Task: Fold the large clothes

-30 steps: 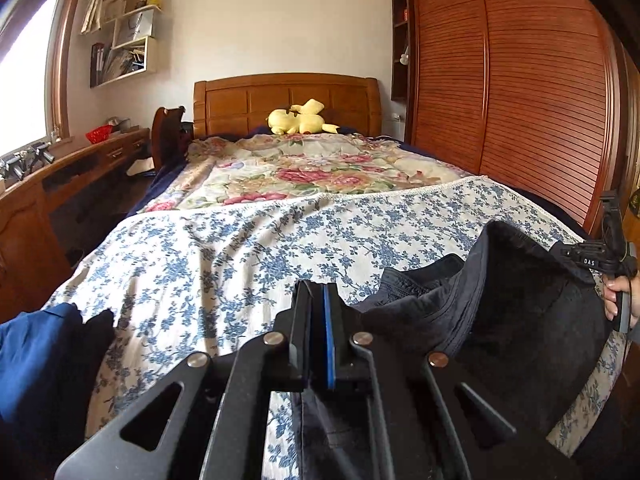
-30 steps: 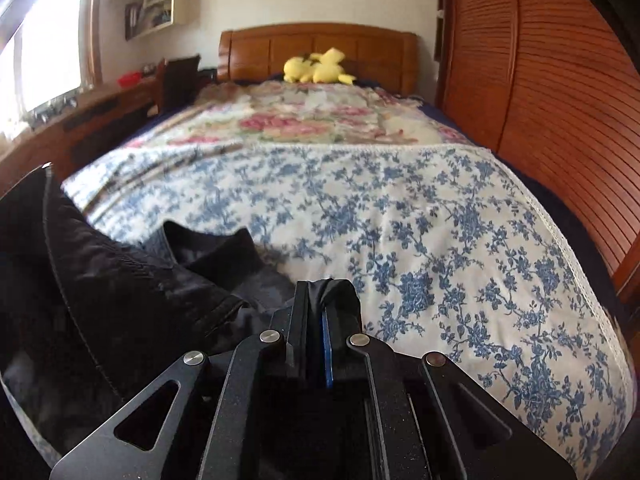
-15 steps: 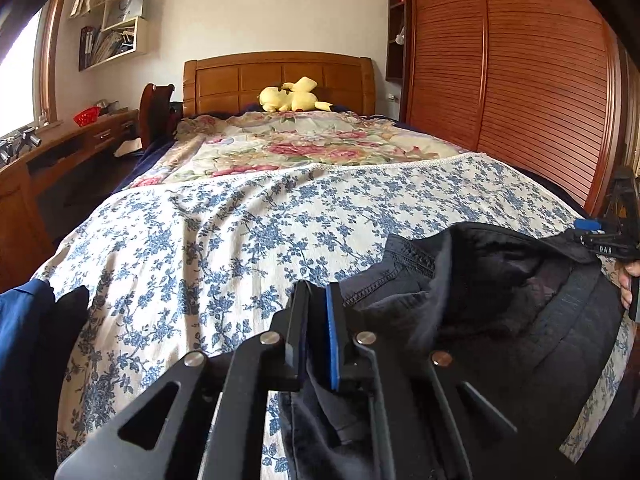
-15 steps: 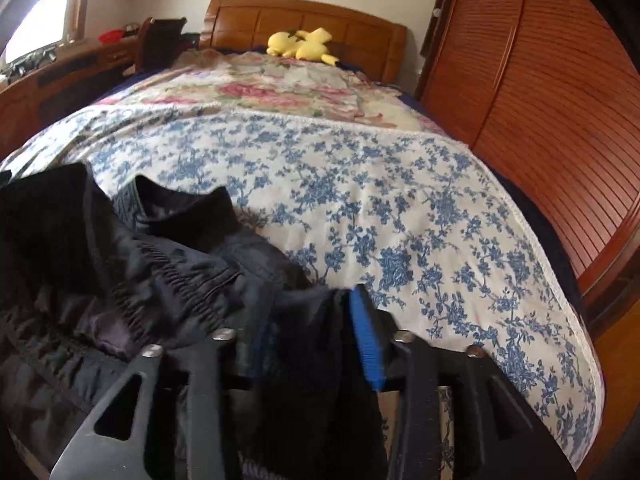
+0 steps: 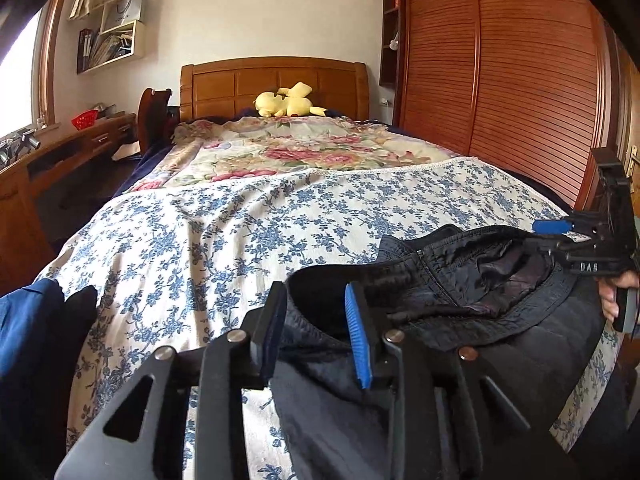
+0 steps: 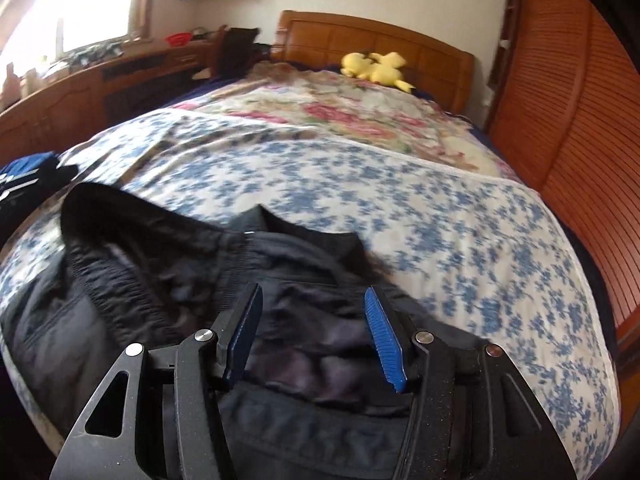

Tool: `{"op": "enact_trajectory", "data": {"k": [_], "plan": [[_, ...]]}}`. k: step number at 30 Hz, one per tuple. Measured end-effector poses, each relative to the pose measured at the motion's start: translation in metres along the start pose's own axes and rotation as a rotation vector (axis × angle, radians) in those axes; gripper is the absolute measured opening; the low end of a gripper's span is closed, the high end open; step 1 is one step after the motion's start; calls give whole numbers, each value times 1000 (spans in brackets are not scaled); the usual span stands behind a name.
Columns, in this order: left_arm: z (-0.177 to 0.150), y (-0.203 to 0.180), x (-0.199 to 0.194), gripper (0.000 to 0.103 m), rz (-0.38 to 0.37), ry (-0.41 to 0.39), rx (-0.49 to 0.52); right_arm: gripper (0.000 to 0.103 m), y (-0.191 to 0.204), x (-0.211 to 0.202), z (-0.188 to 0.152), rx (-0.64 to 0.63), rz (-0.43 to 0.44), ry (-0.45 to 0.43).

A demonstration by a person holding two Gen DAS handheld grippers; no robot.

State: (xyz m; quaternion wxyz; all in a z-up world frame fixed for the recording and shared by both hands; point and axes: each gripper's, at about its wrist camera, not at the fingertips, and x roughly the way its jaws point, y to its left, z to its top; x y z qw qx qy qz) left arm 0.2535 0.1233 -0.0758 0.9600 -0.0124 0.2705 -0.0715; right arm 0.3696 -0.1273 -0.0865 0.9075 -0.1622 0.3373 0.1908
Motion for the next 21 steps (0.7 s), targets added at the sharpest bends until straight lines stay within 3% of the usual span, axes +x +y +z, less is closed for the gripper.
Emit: {"op": "enact_trajectory", "data": {"k": [8, 14, 16, 18, 21], "plan": [[-6, 18, -7, 29, 20, -3, -23, 55, 77, 17, -5, -85, 133, 59], [-9, 24, -11, 29, 32, -3, -27, 55, 112, 31, -16, -149, 211, 114], [-10, 26, -11, 29, 37, -2, -28, 55, 120, 35, -21, -191, 210, 143], [-10, 27, -11, 29, 39, -2, -32, 55, 129, 46, -27, -258, 136, 186], [-11, 29, -11, 29, 39, -1, -36, 55, 121, 55, -25, -232, 118, 197]]}}
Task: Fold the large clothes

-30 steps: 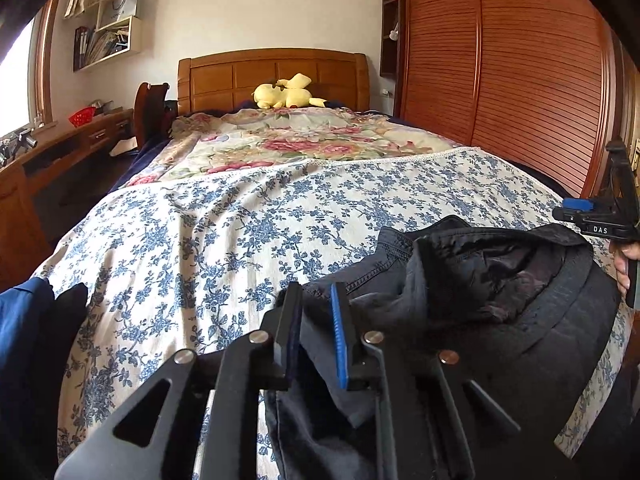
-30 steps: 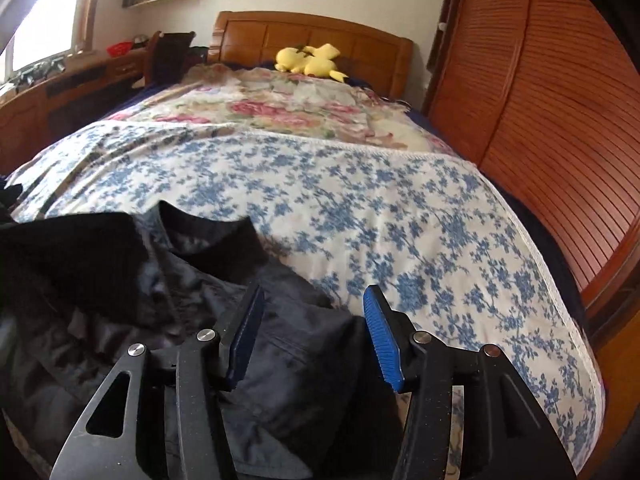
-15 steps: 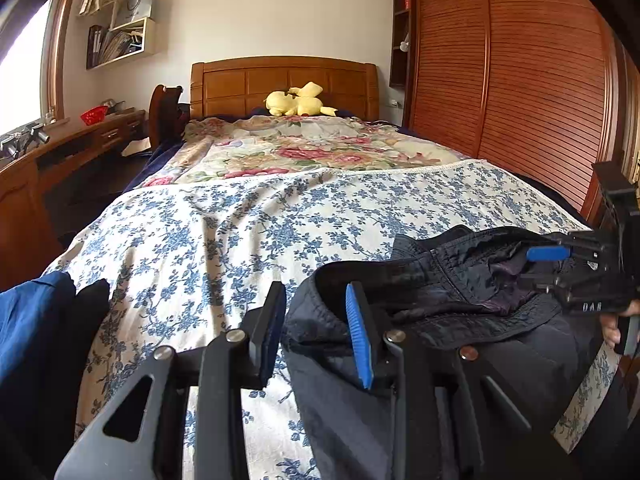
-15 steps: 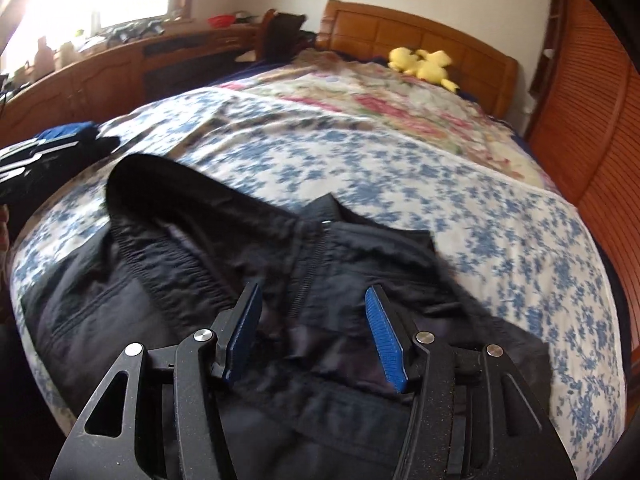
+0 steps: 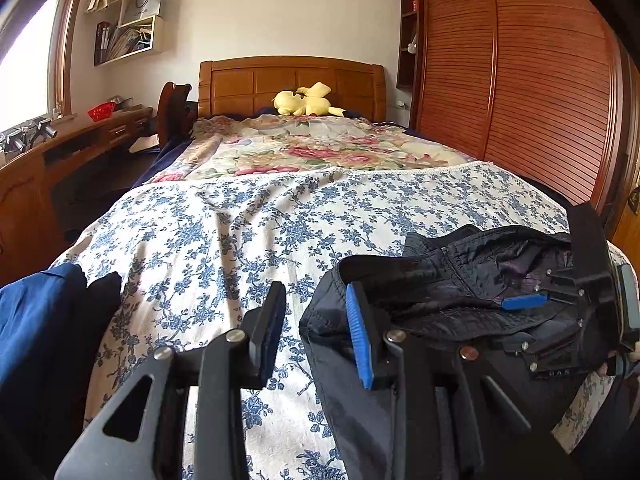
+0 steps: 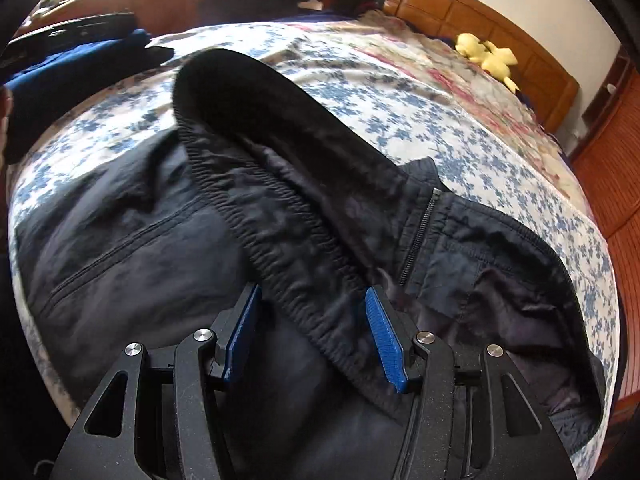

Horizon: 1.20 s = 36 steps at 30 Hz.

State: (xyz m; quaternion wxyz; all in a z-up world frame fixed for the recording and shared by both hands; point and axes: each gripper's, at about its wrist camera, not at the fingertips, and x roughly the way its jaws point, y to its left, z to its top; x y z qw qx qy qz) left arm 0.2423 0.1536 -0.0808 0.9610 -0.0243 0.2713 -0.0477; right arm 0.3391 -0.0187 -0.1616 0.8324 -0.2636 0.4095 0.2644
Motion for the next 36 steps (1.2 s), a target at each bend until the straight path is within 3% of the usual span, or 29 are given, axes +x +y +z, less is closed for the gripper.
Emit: {"op": "enact_trajectory", "data": {"k": [3, 4, 5, 8, 13, 17, 23, 25, 26, 28, 36], "plan": [[-1, 0, -1, 29, 2, -3, -1, 50, -17, 8, 5, 39, -8, 13], [0, 0, 0, 29, 1, -3, -1, 32, -24, 12, 7, 46, -15, 24], [0, -1, 0, 29, -1, -4, 1, 23, -31, 17, 10, 52, -24, 35], [0, -2, -1, 29, -4, -9, 0, 22, -50, 32, 22, 57, -87, 55], [0, -7, 2, 29, -23, -8, 7, 22, -72, 49, 48, 66, -137, 34], [-2, -11, 7, 29, -27, 5, 20, 21, -70, 59, 69, -7, -189, 14], [-1, -17, 13, 29, -38, 12, 26, 26, -89, 65, 90, 43, -220, 9], [0, -18, 14, 29, -50, 13, 25, 30, -101, 56, 90, 84, -233, -14], [0, -19, 15, 29, -54, 13, 25, 39, -107, 50, 88, 108, -222, -26], [1, -23, 17, 29, -68, 14, 24, 48, -118, 37, 85, 139, -211, -50], [2, -47, 26, 29, -117, 27, 47, 50, -153, -49, 43, 176, -227, -184]]}}
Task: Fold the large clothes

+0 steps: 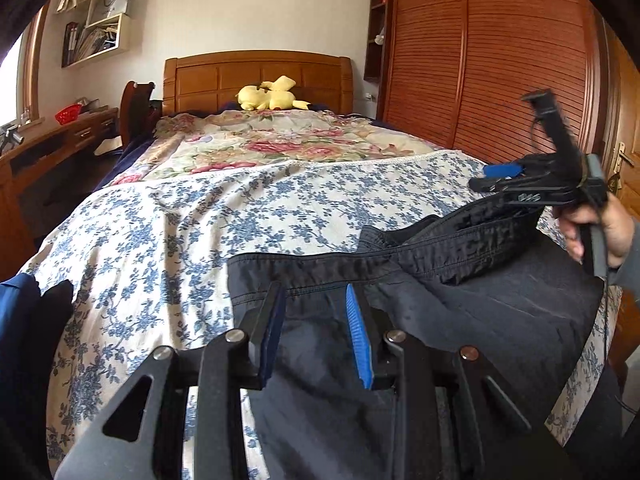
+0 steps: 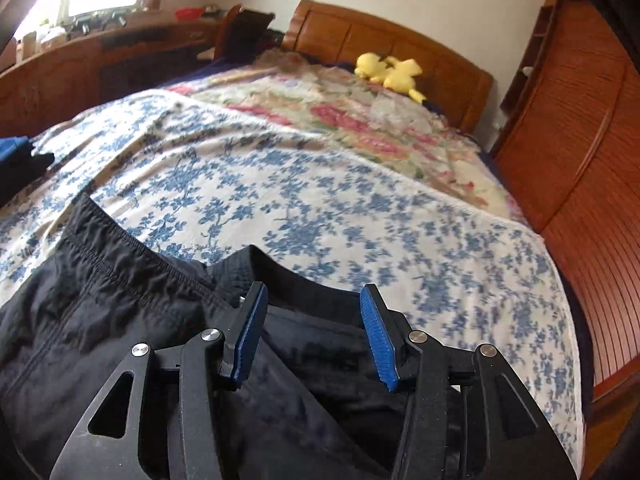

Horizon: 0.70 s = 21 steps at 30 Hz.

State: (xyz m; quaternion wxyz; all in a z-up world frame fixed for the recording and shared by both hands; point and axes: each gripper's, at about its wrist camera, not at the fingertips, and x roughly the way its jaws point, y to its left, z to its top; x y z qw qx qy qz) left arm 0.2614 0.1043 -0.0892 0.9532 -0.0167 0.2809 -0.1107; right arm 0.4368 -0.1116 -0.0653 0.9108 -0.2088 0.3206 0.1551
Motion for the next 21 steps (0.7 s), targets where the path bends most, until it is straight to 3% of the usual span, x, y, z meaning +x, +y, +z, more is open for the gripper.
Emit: {"op": "enact_trajectory", "data": {"k": [5, 10, 16, 21], "plan": [[-3, -24, 13, 30, -41, 27, 40, 56, -34, -55, -27, 36, -6, -54], [-10, -47, 29, 30, -76, 61, 77, 63, -62, -78, -61, 64, -34, -54], [-21, -62, 47, 31, -111, 103, 90, 67, -86, -64, -102, 79, -41, 43], [-22, -63, 49, 32, -121, 107, 85, 67, -97, -27, -114, 70, -69, 122]]}}
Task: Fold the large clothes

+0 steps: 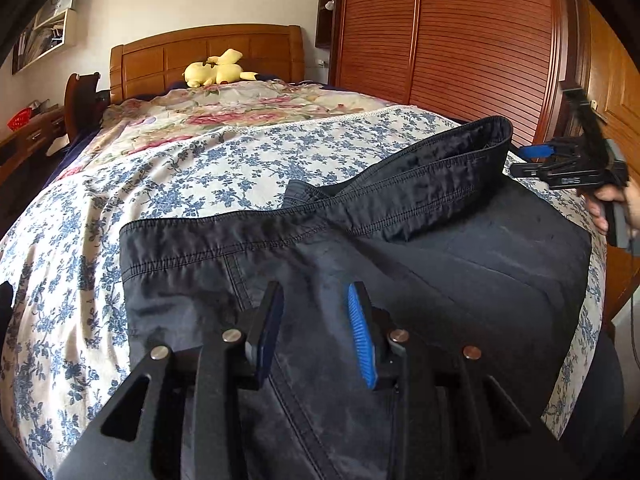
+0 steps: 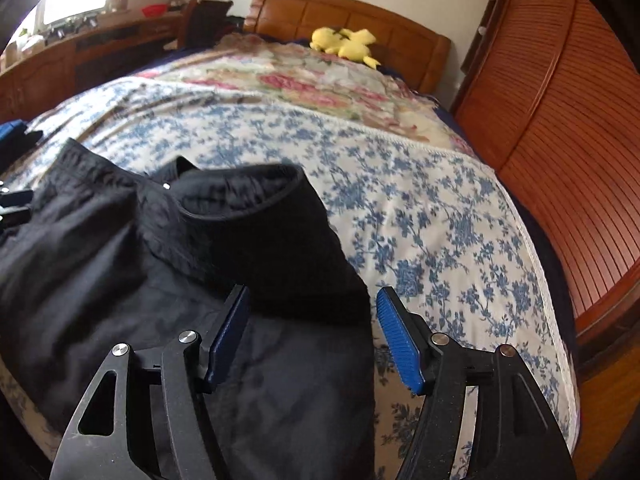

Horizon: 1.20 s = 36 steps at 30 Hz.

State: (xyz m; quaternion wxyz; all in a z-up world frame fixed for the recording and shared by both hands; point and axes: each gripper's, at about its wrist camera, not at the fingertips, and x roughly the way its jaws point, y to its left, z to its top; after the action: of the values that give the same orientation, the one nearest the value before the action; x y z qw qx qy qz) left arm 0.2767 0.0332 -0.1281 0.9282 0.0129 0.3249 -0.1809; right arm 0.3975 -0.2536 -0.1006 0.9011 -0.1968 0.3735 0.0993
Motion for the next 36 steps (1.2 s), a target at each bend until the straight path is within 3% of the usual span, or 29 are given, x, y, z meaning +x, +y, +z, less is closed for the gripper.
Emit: {"op": "enact_trajectory", "data": {"k": [3, 7, 13, 16, 18, 22, 25, 30, 36], "plan": [[0, 1, 0, 34, -1, 1, -4, 67, -10, 19, 7, 17, 0, 21], [-3, 2, 3, 34, -2, 12, -8, 67, -25, 54, 21, 82, 109, 107], [-2, 2, 4, 34, -9, 22, -8, 67, -29, 90, 26, 138, 138, 215], [-2, 2, 4, 34, -13, 25, -7, 65, -33, 96, 23, 196, 157, 215], [-2, 2, 5, 34, -11, 27, -6, 56, -33, 96, 23, 218, 181, 211], [-3, 2, 4, 34, -13, 27, -8, 20, -26, 93, 26, 197, 236, 201], [-2, 2, 4, 35, -13, 27, -8, 12, -22, 82, 31, 165, 213, 153], [-2, 3, 4, 35, -9, 30, -3, 8, -35, 58, 35, 226, 155, 42], [1, 0, -3, 35, -7, 17, 7, 8, -40, 83, 25, 250, 36, 157]]}}
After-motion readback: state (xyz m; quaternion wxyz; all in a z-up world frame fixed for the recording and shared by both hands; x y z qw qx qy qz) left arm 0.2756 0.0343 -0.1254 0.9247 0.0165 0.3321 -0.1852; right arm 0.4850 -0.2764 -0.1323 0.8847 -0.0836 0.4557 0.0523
